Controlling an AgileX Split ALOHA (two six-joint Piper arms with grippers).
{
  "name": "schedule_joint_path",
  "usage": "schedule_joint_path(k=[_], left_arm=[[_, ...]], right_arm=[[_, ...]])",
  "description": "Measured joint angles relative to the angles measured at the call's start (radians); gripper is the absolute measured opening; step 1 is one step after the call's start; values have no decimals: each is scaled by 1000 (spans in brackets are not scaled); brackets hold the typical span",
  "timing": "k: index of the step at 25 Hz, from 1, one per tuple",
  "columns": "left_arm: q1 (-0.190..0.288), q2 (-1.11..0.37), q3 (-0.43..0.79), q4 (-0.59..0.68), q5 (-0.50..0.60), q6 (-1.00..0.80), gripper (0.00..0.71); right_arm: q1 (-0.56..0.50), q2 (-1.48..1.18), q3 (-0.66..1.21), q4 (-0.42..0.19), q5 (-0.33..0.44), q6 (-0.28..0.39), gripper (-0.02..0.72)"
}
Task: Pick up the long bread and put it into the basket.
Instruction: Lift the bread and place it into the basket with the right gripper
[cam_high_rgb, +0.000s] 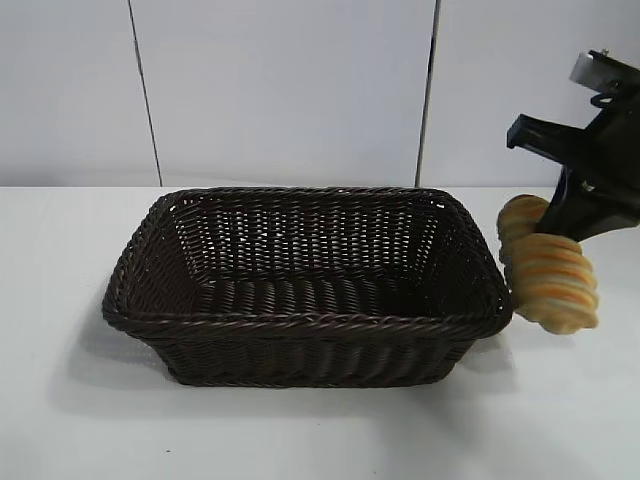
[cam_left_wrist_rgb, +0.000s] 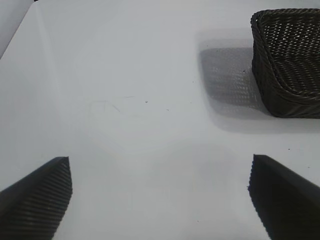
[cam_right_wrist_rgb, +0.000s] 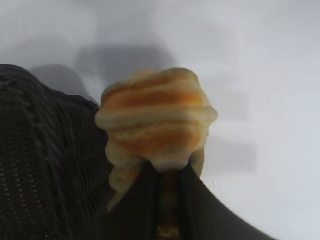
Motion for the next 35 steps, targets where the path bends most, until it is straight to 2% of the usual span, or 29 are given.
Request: schedule_joint_path(k=[4, 10, 12, 13, 15, 19, 21, 23, 27, 31, 33, 35], left_arm=[[0, 0, 0, 0, 0, 0, 694], [0, 0, 0, 0, 0, 0, 694], [0, 0, 0, 0, 0, 0, 694], [0, 0, 0, 0, 0, 0, 694], [0, 0, 0, 0, 0, 0, 694], [0, 0, 0, 0, 0, 0, 694], [0, 0, 0, 0, 0, 0, 694], [0, 0, 0, 0, 0, 0, 694], [0, 0, 0, 0, 0, 0, 694], [0, 0, 0, 0, 0, 0, 694], [0, 0, 0, 0, 0, 0, 694], [0, 0, 0, 0, 0, 0, 694]], right_arm=[[35, 0, -70, -1, 63, 0, 43], [206, 10, -184, -4, 86, -2, 42], [272, 34, -222, -32, 86, -37, 41], [303, 54, -243, -47, 86, -80, 41], [353, 102, -277, -82, 86, -221, 41], [435, 189, -301, -102, 60, -641, 41], [468, 228, -302, -106, 25, -819, 41], [496, 261, -303, -107, -23, -912, 41], [518, 332, -303, -107, -115, -962, 41], [518, 393, -303, -106, -131, -965, 60], [518, 398, -303, -97, -130, -965, 143], [518, 394, -305, -81, -131, -965, 349]])
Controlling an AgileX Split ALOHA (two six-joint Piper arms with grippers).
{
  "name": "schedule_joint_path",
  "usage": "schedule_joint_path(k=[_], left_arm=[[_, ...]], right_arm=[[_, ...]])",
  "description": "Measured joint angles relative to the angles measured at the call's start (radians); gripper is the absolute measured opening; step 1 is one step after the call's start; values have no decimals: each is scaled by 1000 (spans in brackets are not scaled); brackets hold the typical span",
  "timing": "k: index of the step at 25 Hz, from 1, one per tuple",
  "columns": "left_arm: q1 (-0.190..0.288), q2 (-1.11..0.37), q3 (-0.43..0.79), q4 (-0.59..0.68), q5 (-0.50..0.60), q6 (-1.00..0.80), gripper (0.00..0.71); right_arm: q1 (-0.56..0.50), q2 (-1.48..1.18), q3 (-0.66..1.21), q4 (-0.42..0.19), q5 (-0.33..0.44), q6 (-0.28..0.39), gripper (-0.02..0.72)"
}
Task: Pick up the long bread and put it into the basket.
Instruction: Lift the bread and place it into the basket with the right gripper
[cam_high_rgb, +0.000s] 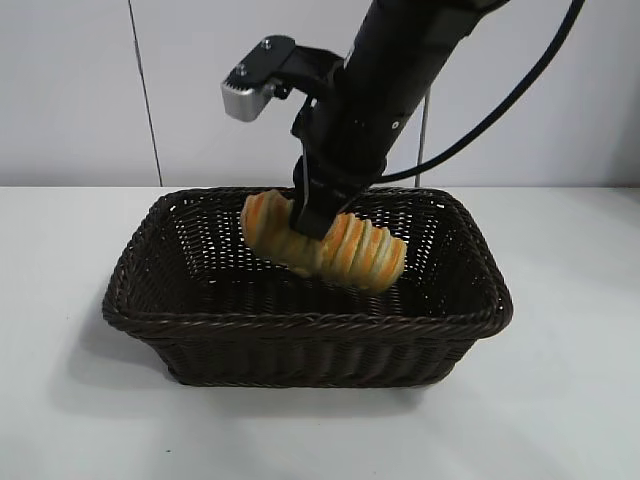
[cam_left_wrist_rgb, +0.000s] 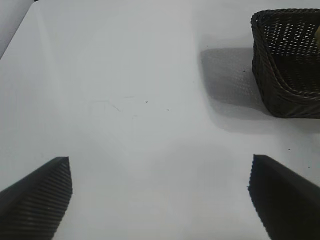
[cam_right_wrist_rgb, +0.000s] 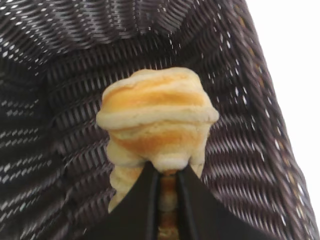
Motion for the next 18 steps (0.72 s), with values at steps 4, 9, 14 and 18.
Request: schedule_joint_path(k=[4, 9, 14, 18], left_arm=[[0, 0, 0, 0, 0, 0, 694], [0, 0, 0, 0, 0, 0, 694], [0, 0, 0, 0, 0, 0, 694], [0, 0, 0, 0, 0, 0, 694]], right_arm=[[0, -38, 0, 7, 2, 29, 644], [0, -104, -52, -19, 47, 249, 686], [0, -117, -222, -124, 171, 613, 694], [-24, -117, -377, -167, 283, 851, 694]])
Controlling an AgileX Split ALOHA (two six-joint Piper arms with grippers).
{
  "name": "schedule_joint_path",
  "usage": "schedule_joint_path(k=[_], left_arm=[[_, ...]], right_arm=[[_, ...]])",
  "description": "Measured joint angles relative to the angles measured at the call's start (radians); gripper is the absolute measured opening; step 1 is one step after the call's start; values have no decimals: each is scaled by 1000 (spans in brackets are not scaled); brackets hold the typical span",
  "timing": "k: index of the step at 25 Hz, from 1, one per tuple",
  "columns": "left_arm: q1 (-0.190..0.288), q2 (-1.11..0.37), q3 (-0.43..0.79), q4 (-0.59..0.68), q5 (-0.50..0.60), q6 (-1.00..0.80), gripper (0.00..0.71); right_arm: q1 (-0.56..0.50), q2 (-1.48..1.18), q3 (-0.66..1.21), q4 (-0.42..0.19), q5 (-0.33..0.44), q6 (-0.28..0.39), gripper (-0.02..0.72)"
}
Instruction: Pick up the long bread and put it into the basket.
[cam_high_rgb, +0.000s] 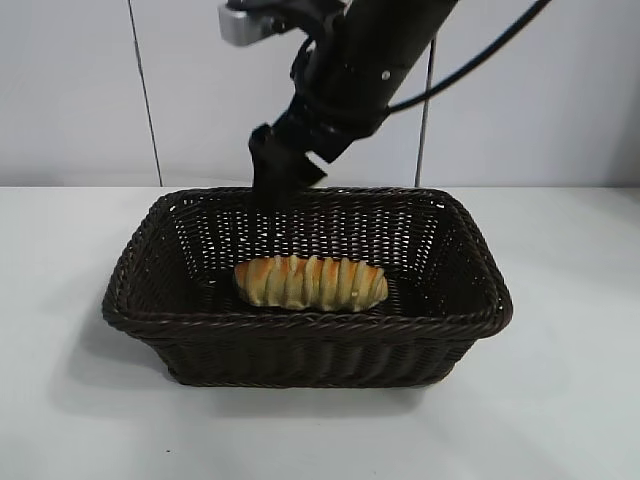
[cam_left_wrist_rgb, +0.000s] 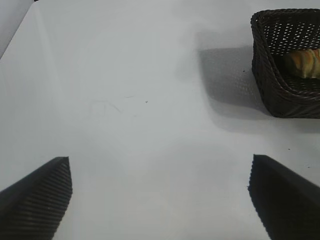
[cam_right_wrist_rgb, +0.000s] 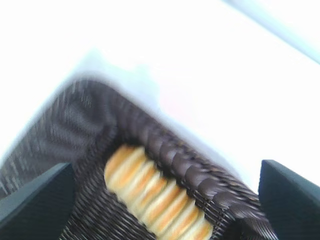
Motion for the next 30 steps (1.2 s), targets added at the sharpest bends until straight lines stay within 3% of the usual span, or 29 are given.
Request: schedule_joint_path(k=[2, 5, 11, 20, 24, 30], left_arm=[[0, 0, 0, 0, 0, 0, 694], [0, 0, 0, 0, 0, 0, 694], [0, 0, 0, 0, 0, 0, 694], [0, 0, 0, 0, 0, 0, 694], [0, 0, 0, 0, 0, 0, 694], [0, 0, 0, 0, 0, 0, 694]], right_arm=[[-35, 0, -54, -2, 39, 68, 694], [-112, 0, -119, -9, 103, 100, 694], [-327, 0, -161, -20, 204, 84, 694], [-731, 2, -161, -50, 261, 69, 694], [-850, -7, -162, -1, 345, 34, 694], [-869, -185, -157, 95, 359, -2, 694]])
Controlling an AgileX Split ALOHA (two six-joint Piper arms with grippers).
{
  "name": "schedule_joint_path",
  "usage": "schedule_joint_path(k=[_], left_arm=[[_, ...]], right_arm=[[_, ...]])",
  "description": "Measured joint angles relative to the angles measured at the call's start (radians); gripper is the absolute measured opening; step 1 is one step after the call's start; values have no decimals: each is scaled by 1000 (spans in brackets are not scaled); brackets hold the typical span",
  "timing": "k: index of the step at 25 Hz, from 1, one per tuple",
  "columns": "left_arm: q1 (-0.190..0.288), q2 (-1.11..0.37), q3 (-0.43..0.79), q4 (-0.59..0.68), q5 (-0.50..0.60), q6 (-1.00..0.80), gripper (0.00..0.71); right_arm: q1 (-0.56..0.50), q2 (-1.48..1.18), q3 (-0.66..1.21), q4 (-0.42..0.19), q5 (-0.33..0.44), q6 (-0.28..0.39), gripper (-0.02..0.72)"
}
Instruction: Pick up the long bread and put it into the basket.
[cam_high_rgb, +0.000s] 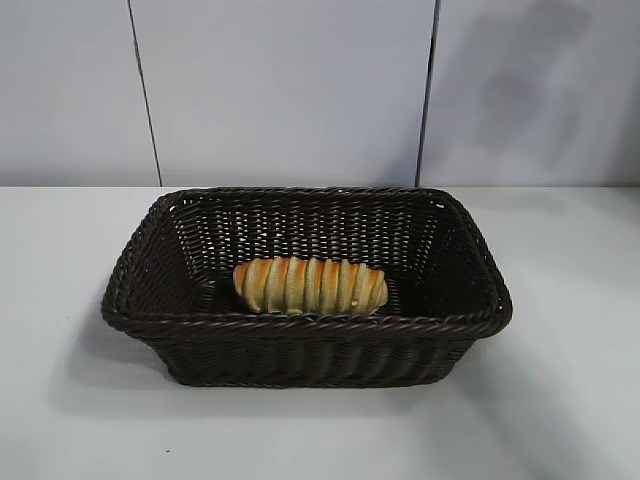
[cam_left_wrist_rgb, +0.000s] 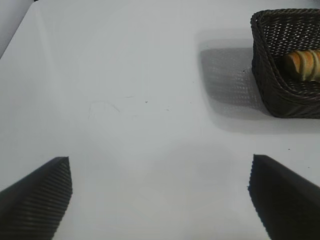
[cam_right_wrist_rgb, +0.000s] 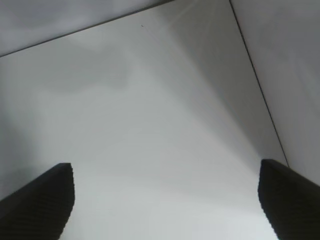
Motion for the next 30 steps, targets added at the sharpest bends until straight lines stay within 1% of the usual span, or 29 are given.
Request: schedule_joint_path(k=[4, 6, 8, 9, 11, 13, 14, 16, 19, 22, 26, 28, 30], left_arm=[[0, 0, 0, 0, 0, 0, 694], [0, 0, 0, 0, 0, 0, 694], [0, 0, 0, 0, 0, 0, 694], [0, 0, 0, 0, 0, 0, 694], [0, 0, 0, 0, 0, 0, 694], [0, 0, 0, 0, 0, 0, 695], [0, 0, 0, 0, 0, 0, 695], [0, 0, 0, 0, 0, 0, 695], [0, 0, 0, 0, 0, 0, 695], [0, 0, 0, 0, 0, 0, 695], [0, 0, 0, 0, 0, 0, 695], [0, 0, 0, 0, 0, 0, 695], [0, 0, 0, 0, 0, 0, 695]], right_arm=[[0, -211, 20, 70, 7, -15, 694], [0, -338, 76, 89, 11, -31, 694], [0, -462, 159, 94, 12, -49, 694], [0, -532, 215, 93, 7, -53, 694], [7, -663, 331, 83, -38, -57, 694], [37, -802, 467, 76, -93, -60, 694], [62, -868, 523, 75, -107, -60, 694], [128, -977, 662, 74, -114, -61, 694], [223, -1109, 864, 55, -116, -55, 694], [280, -1221, 1021, 36, -116, -31, 694], [298, -1332, 1125, 30, -116, -22, 694], [298, -1361, 1154, 15, -116, -15, 694], [298, -1383, 1192, -1, -115, 8, 694]])
